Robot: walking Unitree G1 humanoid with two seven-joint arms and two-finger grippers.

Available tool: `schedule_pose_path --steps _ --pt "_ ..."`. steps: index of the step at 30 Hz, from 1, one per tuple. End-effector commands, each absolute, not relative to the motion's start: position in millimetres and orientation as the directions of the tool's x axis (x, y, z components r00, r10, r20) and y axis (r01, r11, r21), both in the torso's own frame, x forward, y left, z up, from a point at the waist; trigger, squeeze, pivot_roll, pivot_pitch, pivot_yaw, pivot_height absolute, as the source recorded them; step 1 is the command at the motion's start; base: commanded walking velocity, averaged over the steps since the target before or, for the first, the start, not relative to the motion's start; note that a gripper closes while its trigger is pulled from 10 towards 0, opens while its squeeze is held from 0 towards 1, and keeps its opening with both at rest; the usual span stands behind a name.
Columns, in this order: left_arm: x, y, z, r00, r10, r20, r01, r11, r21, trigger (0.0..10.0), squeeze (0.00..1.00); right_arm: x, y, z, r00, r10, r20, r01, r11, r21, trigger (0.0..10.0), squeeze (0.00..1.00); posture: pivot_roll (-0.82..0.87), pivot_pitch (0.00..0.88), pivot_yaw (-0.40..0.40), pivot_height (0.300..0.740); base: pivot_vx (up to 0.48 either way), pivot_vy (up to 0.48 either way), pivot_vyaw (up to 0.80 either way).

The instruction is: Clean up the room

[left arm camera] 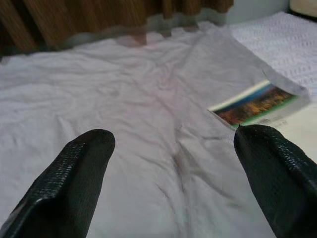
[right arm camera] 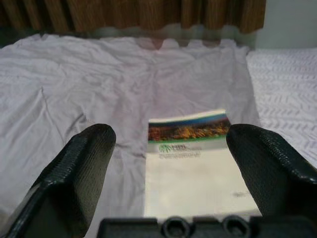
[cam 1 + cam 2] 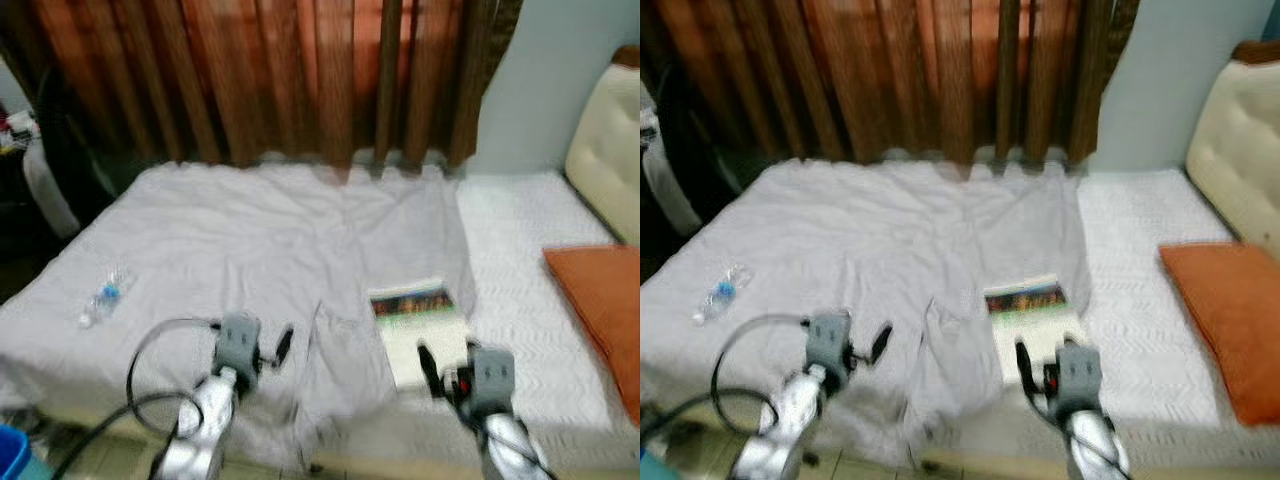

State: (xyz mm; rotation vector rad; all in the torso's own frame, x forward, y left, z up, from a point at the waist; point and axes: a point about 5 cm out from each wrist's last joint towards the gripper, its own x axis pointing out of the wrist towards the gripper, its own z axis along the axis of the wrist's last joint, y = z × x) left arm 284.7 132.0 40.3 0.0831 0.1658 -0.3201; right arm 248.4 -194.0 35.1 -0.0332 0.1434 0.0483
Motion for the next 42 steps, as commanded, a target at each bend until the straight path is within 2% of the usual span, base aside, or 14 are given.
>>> schedule_pose_path --steps 1,10,17,24,29,35,42 --pt "288 132 43 0.933 -0.318 -0.167 0.331 0.942 0.055 10.0 0.0 249 -195 37 0.99 0.037 -0.136 -0.041 0.999 -0.027 10.0 0.0 -0.11 0.009 0.058 0.74 0.277 -0.39 0.0" --pt "290 136 42 0.932 -0.319 -0.173 0.329 0.944 0.034 10.0 0.0 249 -194 36 0.989 0.046 -0.139 -0.05 0.998 -0.027 10.0 0.0 -0.11 0.005 0.06 0.74 0.322 -0.35 0.0" --pt "288 138 40 0.935 -0.312 -0.169 0.323 0.945 0.045 10.0 0.0 247 -194 36 0.989 0.047 -0.137 -0.051 0.998 -0.021 10.0 0.0 -0.11 0.005 0.057 0.74 0.445 0.0 0.0" --pt "280 135 39 0.925 -0.345 -0.156 0.356 0.934 0.043 10.0 0.0 242 -195 34 0.989 0.041 -0.14 -0.044 0.999 -0.015 10.0 0.0 -0.1 0.009 0.056 0.74 0.0 0.0 0.0" --pt "282 134 41 0.924 -0.352 -0.147 0.358 0.933 0.018 10.0 0.0 242 -191 33 0.988 0.055 -0.146 -0.06 0.998 -0.029 10.0 0.0 -0.11 0.02 0.057 0.74 0.475 0.0 0.0" --pt "282 133 40 0.921 -0.359 -0.153 0.365 0.931 0.015 10.0 0.0 242 -191 33 0.986 0.06 -0.158 -0.065 0.997 -0.03 10.0 0.0 -0.11 0.031 0.055 0.74 0.469 0.0 -0.79" --pt "279 129 36 0.906 -0.385 -0.177 0.391 0.92 0.001 10.0 0.0 241 -190 33 0.985 0.07 -0.157 -0.076 0.997 -0.031 10.0 0.0 -0.11 0.046 0.05 0.74 0.469 0.0 0.0"
